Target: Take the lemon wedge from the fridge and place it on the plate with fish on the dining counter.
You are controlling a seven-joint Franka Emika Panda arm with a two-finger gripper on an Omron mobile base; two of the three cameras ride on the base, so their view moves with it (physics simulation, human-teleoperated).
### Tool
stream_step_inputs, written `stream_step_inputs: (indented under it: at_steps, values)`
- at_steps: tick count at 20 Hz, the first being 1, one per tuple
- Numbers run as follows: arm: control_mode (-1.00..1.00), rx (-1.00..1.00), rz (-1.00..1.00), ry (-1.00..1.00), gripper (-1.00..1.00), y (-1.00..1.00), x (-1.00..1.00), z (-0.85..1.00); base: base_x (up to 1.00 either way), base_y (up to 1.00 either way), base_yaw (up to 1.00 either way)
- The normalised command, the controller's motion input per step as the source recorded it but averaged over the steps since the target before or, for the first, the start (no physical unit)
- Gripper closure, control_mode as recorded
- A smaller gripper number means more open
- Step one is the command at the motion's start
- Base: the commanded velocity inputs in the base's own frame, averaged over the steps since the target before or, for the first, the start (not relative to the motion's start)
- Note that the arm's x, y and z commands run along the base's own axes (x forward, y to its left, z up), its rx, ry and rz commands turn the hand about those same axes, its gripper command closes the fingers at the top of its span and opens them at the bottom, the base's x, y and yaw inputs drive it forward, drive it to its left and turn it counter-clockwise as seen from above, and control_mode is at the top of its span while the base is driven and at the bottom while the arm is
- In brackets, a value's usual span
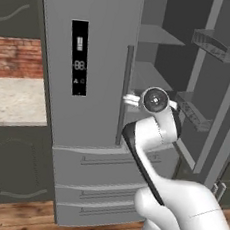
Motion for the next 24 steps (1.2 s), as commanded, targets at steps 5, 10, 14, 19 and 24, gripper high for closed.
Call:
stream_step_inputs:
  at_steps: [5, 10, 14, 19, 24]
  values:
    - [-1.00, 0.31, 0.11, 0.19, -1.00, -0.02, 0.53, 0.13, 0.00, 0.00, 0.00]
    - [-1.00, 0.00, 0.03, 0.02, -1.00, 0.10, 0.39, -0.02, 0.00, 0.00, 0.00]
    - [-1.00, 0.00, 0.26, 0.11, -1.00, 0.47, 0.64, -0.09, 0.00, 0.00, 0.00]
    - [-1.00, -0.11, 0.15, 0.02, -1.00, 0.27, 0.04, -0.18, 0.00, 0.00, 0.00]
    - [-1.00, -0.08, 0.10, -0.08, -1.00, -0.03, 0.30, -0.06, 0.00, 0.00, 0.00]
